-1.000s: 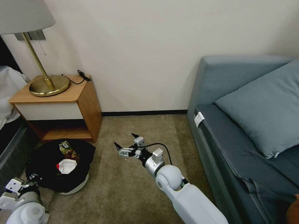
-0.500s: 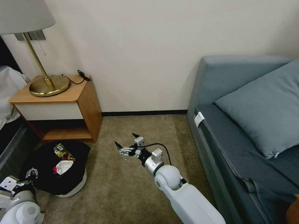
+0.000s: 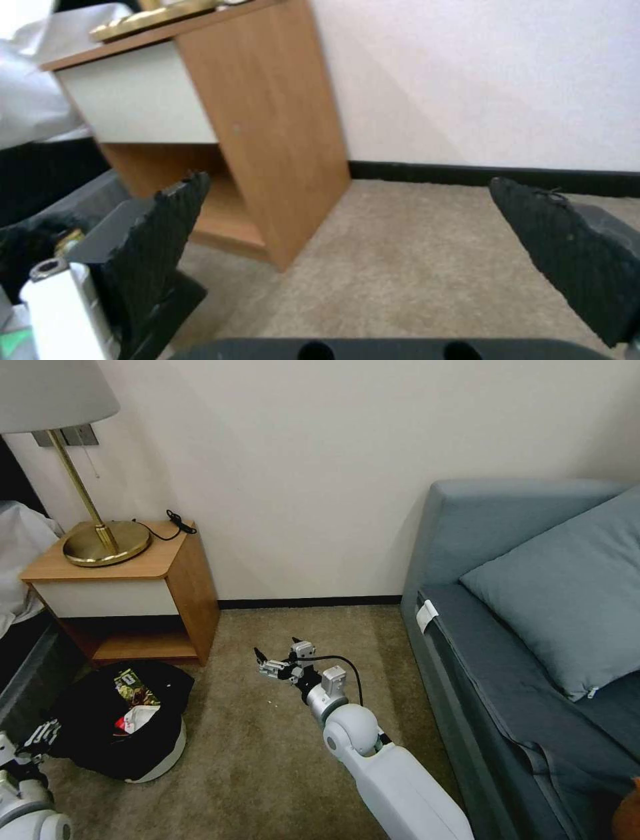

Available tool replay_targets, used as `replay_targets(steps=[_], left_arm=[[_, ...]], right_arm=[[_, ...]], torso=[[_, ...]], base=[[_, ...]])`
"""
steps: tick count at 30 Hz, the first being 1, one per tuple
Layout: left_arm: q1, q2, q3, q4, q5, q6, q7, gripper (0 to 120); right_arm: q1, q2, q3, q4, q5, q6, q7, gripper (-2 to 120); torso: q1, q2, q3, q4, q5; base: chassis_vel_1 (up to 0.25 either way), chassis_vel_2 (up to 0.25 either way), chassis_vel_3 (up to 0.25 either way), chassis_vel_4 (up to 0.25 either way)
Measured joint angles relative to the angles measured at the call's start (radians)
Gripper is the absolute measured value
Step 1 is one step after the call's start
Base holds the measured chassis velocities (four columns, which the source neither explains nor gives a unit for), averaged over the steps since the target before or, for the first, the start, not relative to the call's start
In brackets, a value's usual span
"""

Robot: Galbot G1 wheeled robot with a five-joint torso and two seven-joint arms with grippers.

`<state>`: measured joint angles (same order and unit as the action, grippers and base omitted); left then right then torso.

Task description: Pick up the trash bin, then pick up the garbage on the floor and place it into the trash bin.

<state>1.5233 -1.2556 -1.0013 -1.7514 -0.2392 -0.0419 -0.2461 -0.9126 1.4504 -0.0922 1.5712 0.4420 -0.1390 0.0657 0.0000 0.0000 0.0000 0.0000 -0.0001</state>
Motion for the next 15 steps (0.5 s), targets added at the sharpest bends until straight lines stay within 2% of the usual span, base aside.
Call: replay_targets(steps=[1, 3, 4, 6, 7, 9, 13, 15], left_arm=[[0.000, 0.000, 0.000, 0.000, 0.000, 0.000, 0.000, 100], [-0.003, 0.040, 0.022, -0.012, 0.037, 0.002, 0.024, 100], [-0.003, 0.040, 0.022, -0.012, 0.037, 0.002, 0.024, 100], [-0.008, 0.086, 0.052, -0.028, 0.055, 0.030, 0.045, 100], [-0.008, 0.086, 0.052, -0.028, 0.055, 0.030, 0.045, 100], [-0.011, 0.113, 0.085, -0.045, 0.065, 0.060, 0.058, 100], [-0.020, 0.121, 0.122, -0.060, 0.071, 0.091, 0.059, 100], [-0.037, 0.121, 0.166, -0.075, 0.087, 0.117, 0.052, 100]], right_arm=[[0.000, 0.000, 0.000, 0.000, 0.000, 0.000, 0.000, 100], [0.001, 0.004, 0.020, -0.001, 0.008, -0.011, 0.019, 100], [0.001, 0.004, 0.020, -0.001, 0.008, -0.011, 0.019, 100], [-0.001, 0.005, 0.046, -0.006, 0.010, -0.021, 0.039, 100], [-0.001, 0.005, 0.046, -0.006, 0.010, -0.021, 0.039, 100], [-0.007, 0.002, 0.069, -0.012, -0.001, -0.027, 0.051, 100], [-0.011, 0.001, 0.086, -0.016, -0.009, -0.034, 0.063, 100], [-0.014, -0.002, 0.103, -0.020, -0.019, -0.043, 0.075, 100]], torso=[[0.000, 0.000, 0.000, 0.0000, 0.0000], [0.000, 0.000, 0.000, -0.0002, 0.0001], [0.000, 0.000, 0.000, -0.0002, 0.0001], [0.000, 0.000, 0.000, -0.0002, 0.0002], [0.000, 0.000, 0.000, -0.0002, 0.0002], [0.000, 0.000, 0.000, -0.0001, 0.0002], [0.000, 0.000, 0.000, -0.0001, 0.0002], [0.000, 0.000, 0.000, -0.0001, 0.0003]], base=[[0.000, 0.000, 0.000, 0.000], [0.000, 0.000, 0.000, 0.000], [0.000, 0.000, 0.000, 0.000], [0.000, 0.000, 0.000, 0.000], [0.000, 0.000, 0.000, 0.000], [0.000, 0.000, 0.000, 0.000], [0.000, 0.000, 0.000, 0.000], [0.000, 0.000, 0.000, 0.000]])
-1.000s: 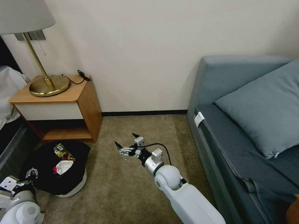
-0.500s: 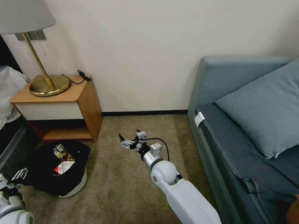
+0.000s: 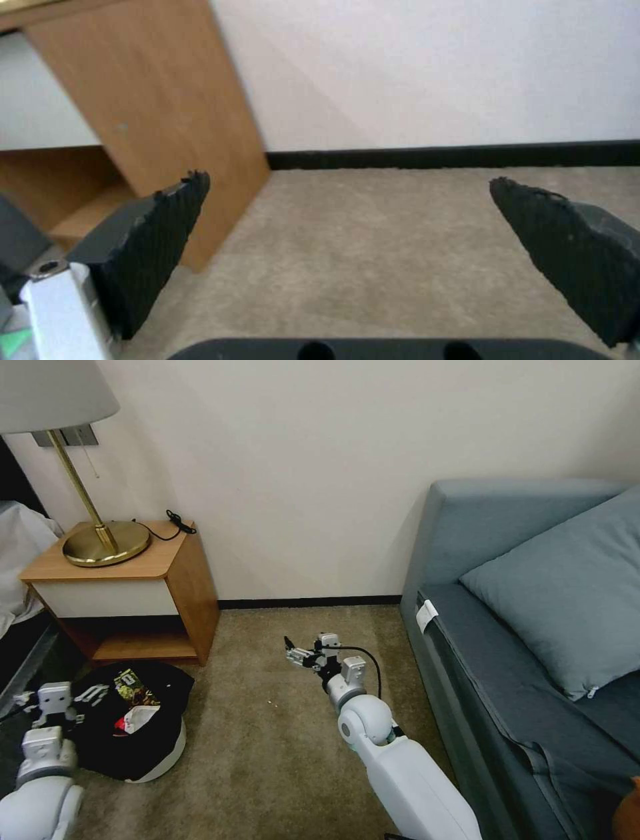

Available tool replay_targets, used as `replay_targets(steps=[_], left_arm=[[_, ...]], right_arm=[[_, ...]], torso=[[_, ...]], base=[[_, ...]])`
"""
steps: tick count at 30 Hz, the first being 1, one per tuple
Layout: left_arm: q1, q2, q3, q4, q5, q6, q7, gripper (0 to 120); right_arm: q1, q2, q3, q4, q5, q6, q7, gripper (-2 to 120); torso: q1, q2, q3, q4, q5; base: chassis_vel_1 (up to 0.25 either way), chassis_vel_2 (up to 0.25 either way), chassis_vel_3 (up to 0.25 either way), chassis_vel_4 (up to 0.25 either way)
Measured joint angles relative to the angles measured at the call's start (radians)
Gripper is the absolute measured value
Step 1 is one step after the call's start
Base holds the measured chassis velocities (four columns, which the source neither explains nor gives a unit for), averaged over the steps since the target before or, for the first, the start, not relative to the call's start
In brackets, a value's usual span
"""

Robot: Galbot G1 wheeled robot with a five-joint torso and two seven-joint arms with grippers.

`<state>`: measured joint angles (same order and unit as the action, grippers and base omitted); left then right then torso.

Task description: Pick up the trash bin, then pick up the garbage on the floor and place it into the trash bin.

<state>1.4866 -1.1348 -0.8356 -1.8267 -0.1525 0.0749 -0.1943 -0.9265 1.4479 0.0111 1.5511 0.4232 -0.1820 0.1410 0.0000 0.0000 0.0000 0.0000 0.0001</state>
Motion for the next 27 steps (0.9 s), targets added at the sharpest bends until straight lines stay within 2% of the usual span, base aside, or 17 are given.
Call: replay_targets(steps=[1, 2, 3, 6, 9, 12, 15, 16, 17, 20, 27], left_arm=[[-0.008, -0.001, 0.023, -0.004, 0.010, 0.010, -0.004, 100], [-0.008, -0.001, 0.023, -0.004, 0.010, 0.010, -0.004, 100], [-0.020, -0.001, 0.051, -0.006, 0.028, 0.022, -0.007, 100], [-0.030, -0.001, 0.072, -0.005, 0.042, 0.031, -0.011, 100], [-0.053, -0.002, 0.141, 0.016, 0.071, 0.044, -0.016, 100], [-0.057, -0.001, 0.159, 0.022, 0.081, 0.047, -0.016, 100], [-0.078, 0.005, 0.207, 0.034, 0.093, 0.056, -0.021, 100], [-0.078, 0.005, 0.207, 0.034, 0.093, 0.056, -0.021, 100], [-0.101, 0.012, 0.243, 0.039, 0.090, 0.066, -0.032, 100], [-0.124, 0.015, 0.271, 0.042, 0.081, 0.068, -0.041, 100], [-0.135, 0.012, 0.308, 0.041, 0.072, 0.072, -0.044, 100]], right_arm=[[-0.001, -0.003, 0.008, 0.000, -0.001, -0.006, 0.006, 100], [-0.001, -0.003, 0.008, 0.000, -0.001, -0.006, 0.006, 100], [-0.004, -0.007, 0.017, 0.001, -0.001, -0.012, 0.012, 100], [-0.007, -0.009, 0.023, 0.004, -0.001, -0.016, 0.017, 100], [-0.016, -0.011, 0.042, 0.010, -0.001, -0.026, 0.026, 100], [-0.019, -0.009, 0.048, 0.010, -0.001, -0.026, 0.027, 100], [-0.024, -0.009, 0.064, 0.007, -0.001, -0.026, 0.028, 100], [-0.024, -0.009, 0.064, 0.007, -0.001, -0.026, 0.028, 100], [-0.027, -0.007, 0.077, 0.002, 0.000, -0.025, 0.027, 100], [-0.033, -0.003, 0.088, -0.002, 0.003, -0.018, 0.025, 100], [-0.044, 0.001, 0.088, -0.014, -0.017, -0.001, 0.019, 100]], torso=[[0.000, 0.000, 0.000, 0.0000, 0.0000], [0.000, 0.000, 0.000, 0.0000, 0.0000], [0.000, 0.000, 0.000, -0.0001, 0.0000], [0.000, 0.000, 0.000, 0.0000, 0.0000], [0.000, 0.000, 0.000, 0.0000, 0.0000], [0.000, 0.000, 0.000, 0.0001, -0.0001], [0.000, 0.000, 0.000, 0.0001, 0.0000], [0.000, 0.000, 0.000, 0.0001, 0.0000], [0.000, 0.000, 0.000, 0.0000, 0.0000], [0.000, 0.000, 0.000, -0.0001, 0.0000], [0.000, 0.000, 0.000, 0.0000, 0.0000]], base=[[0.000, 0.000, 0.000, 0.000], [0.000, 0.000, 0.000, 0.000], [0.000, 0.000, 0.000, 0.000], [0.000, 0.000, 0.000, 0.000], [0.000, 0.000, 0.000, 0.000], [0.000, 0.000, 0.000, 0.000], [0.000, 0.000, 0.000, 0.000], [0.000, 0.000, 0.000, 0.000], [0.000, 0.000, 0.000, 0.000], [0.000, 0.000, 0.000, 0.000], [0.000, 0.000, 0.000, 0.000]])
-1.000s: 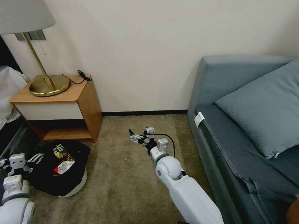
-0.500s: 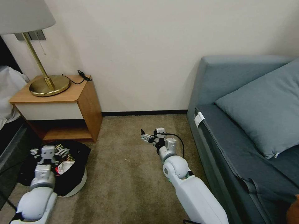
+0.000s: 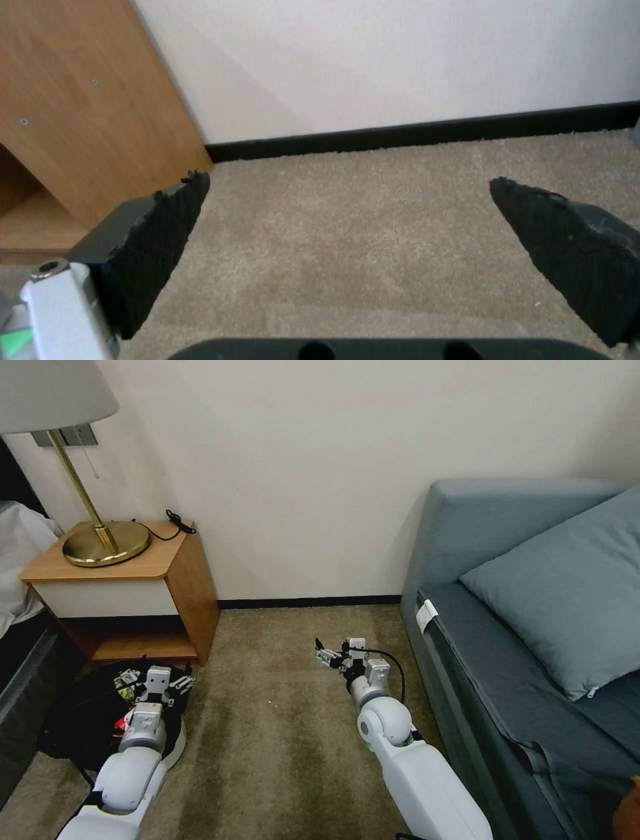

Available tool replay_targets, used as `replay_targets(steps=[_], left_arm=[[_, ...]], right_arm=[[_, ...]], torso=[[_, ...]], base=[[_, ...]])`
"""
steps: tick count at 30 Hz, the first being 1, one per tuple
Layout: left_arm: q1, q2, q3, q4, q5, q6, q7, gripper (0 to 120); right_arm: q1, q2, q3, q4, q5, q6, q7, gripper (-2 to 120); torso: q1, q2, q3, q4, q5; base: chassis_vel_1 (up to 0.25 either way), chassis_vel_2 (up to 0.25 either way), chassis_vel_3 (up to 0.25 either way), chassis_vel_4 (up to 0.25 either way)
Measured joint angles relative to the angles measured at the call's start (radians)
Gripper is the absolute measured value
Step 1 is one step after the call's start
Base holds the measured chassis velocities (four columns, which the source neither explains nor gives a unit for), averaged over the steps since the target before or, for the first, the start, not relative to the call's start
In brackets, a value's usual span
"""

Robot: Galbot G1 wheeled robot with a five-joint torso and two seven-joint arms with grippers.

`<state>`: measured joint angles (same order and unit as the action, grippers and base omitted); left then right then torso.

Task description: Pick up the trash bin, then pick up the garbage on the floor and place it into the trash bin.

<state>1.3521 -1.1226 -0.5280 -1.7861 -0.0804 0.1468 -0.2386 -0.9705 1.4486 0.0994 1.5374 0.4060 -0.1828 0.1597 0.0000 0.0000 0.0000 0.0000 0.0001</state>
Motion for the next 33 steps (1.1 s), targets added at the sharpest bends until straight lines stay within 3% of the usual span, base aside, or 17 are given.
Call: replay_targets(steps=[33], left_arm=[[0.002, -0.002, -0.004, -0.001, -0.001, 0.000, 0.000, 100]], right_arm=[[0.000, 0.001, -0.003, 0.000, -0.001, 0.001, -0.002, 100]], torso=[[0.000, 0.000, 0.000, 0.0000, -0.0001]], base=[[0.000, 0.000, 0.000, 0.000]])
